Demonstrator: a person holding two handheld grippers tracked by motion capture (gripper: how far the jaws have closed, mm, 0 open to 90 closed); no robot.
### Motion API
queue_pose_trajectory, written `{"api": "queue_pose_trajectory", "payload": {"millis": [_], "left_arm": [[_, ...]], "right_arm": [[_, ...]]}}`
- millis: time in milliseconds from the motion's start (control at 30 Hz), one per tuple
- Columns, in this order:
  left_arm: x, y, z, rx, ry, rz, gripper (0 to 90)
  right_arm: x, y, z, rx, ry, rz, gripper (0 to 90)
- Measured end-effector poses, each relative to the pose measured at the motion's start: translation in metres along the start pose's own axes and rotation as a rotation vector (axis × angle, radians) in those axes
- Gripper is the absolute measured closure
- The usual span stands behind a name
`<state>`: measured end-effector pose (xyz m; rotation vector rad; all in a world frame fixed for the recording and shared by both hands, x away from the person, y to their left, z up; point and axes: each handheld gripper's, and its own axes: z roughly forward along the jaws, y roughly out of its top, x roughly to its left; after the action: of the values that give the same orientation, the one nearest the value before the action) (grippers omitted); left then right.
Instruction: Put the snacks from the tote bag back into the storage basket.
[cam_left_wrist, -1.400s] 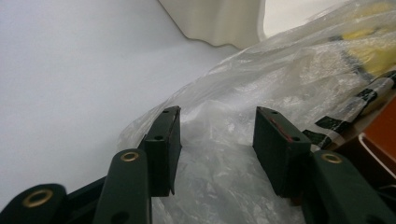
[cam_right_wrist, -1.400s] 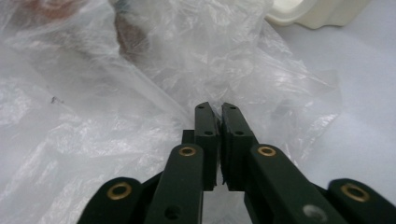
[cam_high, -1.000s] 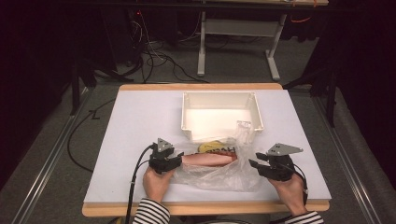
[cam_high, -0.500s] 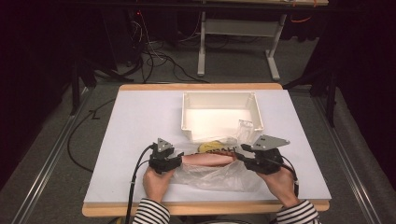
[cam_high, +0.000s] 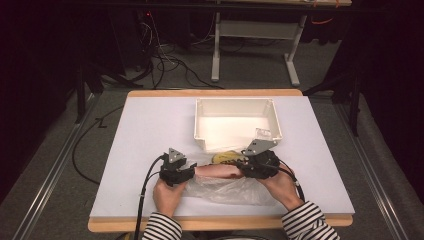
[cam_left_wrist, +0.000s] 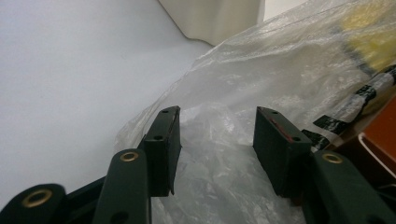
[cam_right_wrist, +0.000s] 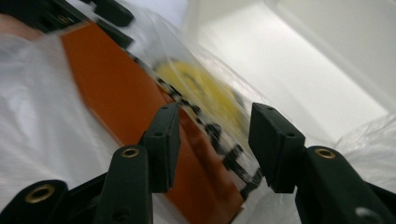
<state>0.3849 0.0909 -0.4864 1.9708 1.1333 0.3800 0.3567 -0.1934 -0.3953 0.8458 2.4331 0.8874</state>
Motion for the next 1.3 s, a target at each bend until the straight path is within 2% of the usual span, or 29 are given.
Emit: {"api": "queue_pose_trajectory", "payload": {"millis": [67, 133, 300, 433, 467, 567, 733, 867, 1033, 1167, 1300], "left_arm": [[0.0, 0.0, 0.0, 0.0, 0.0, 0.0, 51.7], [0.0, 0.0, 0.0, 0.0, 0.0, 0.001, 51.8], [0.0, 0.0, 0.0, 0.0, 0.002, 0.002, 51.8], [0.0, 0.0, 0.0, 0.0, 0.002, 0.003, 51.7], [0.0, 0.0, 0.0, 0.0, 0.003, 0.003, 51.7], [-0.001, 0.0, 0.0, 0.001, 0.003, 0.004, 51.6], [-0.001, 0.0, 0.0, 0.001, 0.004, 0.005, 51.5], [-0.001, 0.0, 0.0, 0.002, 0.007, 0.009, 51.3], [-0.002, 0.0, 0.001, 0.004, 0.013, 0.014, 50.7], [-0.002, 0.0, 0.001, 0.004, 0.017, 0.017, 50.7], [-0.002, 0.0, 0.001, 0.006, 0.019, 0.02, 50.8]], "right_arm": [[-0.006, -0.004, 0.007, 0.04, -0.009, 0.022, 51.4], [-0.012, -0.009, 0.01, 0.056, -0.02, 0.036, 50.5], [-0.024, -0.017, 0.008, 0.064, -0.052, 0.07, 55.3], [-0.037, -0.025, 0.011, 0.087, -0.016, 0.109, 64.6], [-0.039, -0.027, 0.01, 0.075, 0.002, 0.126, 66.8], [-0.042, -0.029, 0.01, 0.077, 0.005, 0.13, 71.8], [-0.047, -0.037, 0.015, 0.112, 0.005, 0.133, 80.4], [-0.047, -0.041, 0.016, 0.111, -0.002, 0.137, 86.2], [-0.05, -0.05, 0.019, 0.123, -0.007, 0.156, 87.6], [-0.051, -0.068, 0.03, 0.17, 0.014, 0.182, 87.1], [-0.051, -0.077, 0.03, 0.151, 0.023, 0.212, 84.9]]}}
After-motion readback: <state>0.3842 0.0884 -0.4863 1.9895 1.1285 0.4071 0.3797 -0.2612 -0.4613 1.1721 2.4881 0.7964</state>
